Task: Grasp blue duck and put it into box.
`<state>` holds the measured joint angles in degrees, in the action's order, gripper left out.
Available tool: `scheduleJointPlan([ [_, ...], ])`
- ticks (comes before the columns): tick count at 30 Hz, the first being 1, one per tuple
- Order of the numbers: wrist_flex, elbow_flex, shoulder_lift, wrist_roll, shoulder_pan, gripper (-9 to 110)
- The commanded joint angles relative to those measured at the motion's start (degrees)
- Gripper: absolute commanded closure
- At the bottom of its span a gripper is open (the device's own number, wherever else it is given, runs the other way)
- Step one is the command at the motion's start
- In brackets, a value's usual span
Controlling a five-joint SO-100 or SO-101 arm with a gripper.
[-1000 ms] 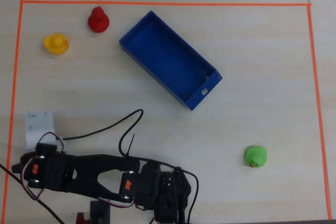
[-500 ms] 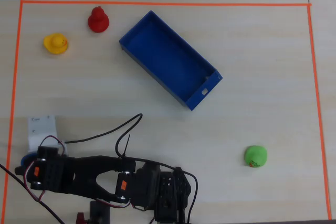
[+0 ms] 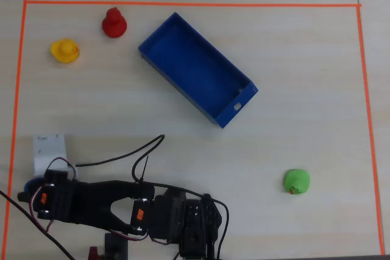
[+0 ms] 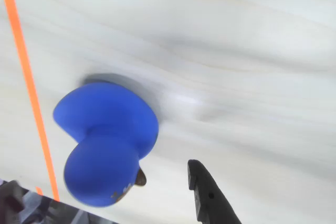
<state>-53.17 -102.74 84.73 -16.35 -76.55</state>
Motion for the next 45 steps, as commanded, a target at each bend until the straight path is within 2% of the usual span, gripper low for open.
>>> scheduleJointPlan([
  [1, 1.41, 0.18, 0.0, 0.53, 0.44, 65],
  [4, 2.37, 0.18, -0.53, 1.32, 0.44, 69],
  [8, 2.46, 0.7, -1.41, 2.11, 0.44, 100],
  [9, 2.37, 0.88, -1.58, 2.29, 0.44, 101],
  [14, 1.05, 1.05, -1.49, 1.49, 0.97, 101],
  [18, -8.44, 6.24, 4.57, 0.62, 7.21, 101],
  [23, -17.75, 16.7, 14.5, -9.32, 31.29, 101],
  [27, -14.59, 19.69, 17.23, -21.62, 50.63, 101],
  [31, -9.58, 18.98, 15.73, -31.73, 62.23, 101],
  [37, -7.21, 17.84, 13.18, -44.91, 71.81, 101],
  [45, -18.28, 14.41, 13.18, -58.36, 73.48, 101],
])
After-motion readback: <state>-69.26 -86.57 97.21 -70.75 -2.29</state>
